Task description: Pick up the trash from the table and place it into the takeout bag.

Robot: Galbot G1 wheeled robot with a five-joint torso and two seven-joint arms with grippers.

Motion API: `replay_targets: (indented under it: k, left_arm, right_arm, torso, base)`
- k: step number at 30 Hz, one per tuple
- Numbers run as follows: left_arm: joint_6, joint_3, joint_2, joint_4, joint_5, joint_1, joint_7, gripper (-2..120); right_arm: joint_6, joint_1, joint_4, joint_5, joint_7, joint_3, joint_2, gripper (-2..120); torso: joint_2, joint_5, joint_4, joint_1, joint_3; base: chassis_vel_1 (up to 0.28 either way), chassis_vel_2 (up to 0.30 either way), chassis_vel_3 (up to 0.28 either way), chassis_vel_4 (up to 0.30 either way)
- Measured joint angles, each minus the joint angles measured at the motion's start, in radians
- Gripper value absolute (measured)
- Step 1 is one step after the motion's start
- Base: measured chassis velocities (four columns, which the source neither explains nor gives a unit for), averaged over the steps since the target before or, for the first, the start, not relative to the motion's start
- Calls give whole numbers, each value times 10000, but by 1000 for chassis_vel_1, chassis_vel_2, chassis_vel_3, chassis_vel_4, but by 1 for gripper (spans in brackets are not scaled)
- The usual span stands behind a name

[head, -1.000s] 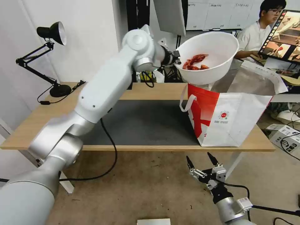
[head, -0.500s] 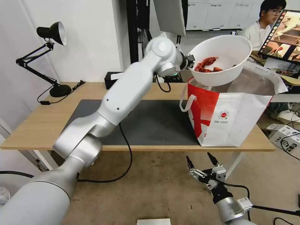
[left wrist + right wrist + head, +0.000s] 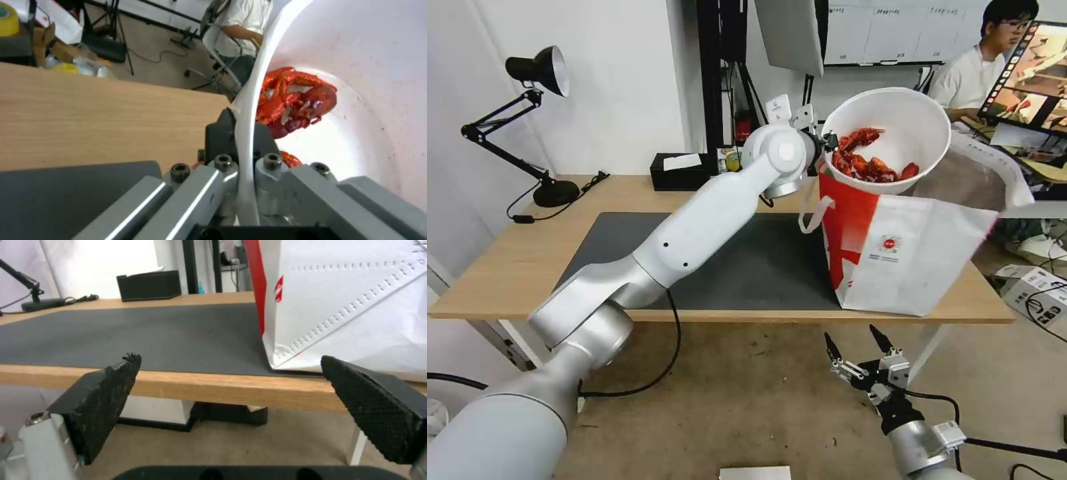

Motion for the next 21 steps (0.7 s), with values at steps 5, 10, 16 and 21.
replay_targets:
  k: [5,10,16,21]
  left_arm:
    - [-99,345,-30,-137,591,-17,103,0]
    - [-290,809,-67,-141,1645,0,300,0]
    - [-434,1200,49,-231,2337,66,682,0]
    - [-456,1313,184,-374,2448,91,1165,0]
  right_arm:
    - [0,0,0,0,0,1,0,100]
    - [0,0,0,0,0,0,0,100]
    - [0,0,0,0,0,0,0,100]
    - [0,0,0,0,0,0,0,100]
  torso:
    - [0,0,1,0,0]
    - [1,0,-1,0,0]
    - [0,0,0,0,0]
    - [0,0,0,0,0]
  base:
    - [0,0,0,0]
    - [0,0,0,0]
    - [0,0,0,0]
    - [0,0,0,0]
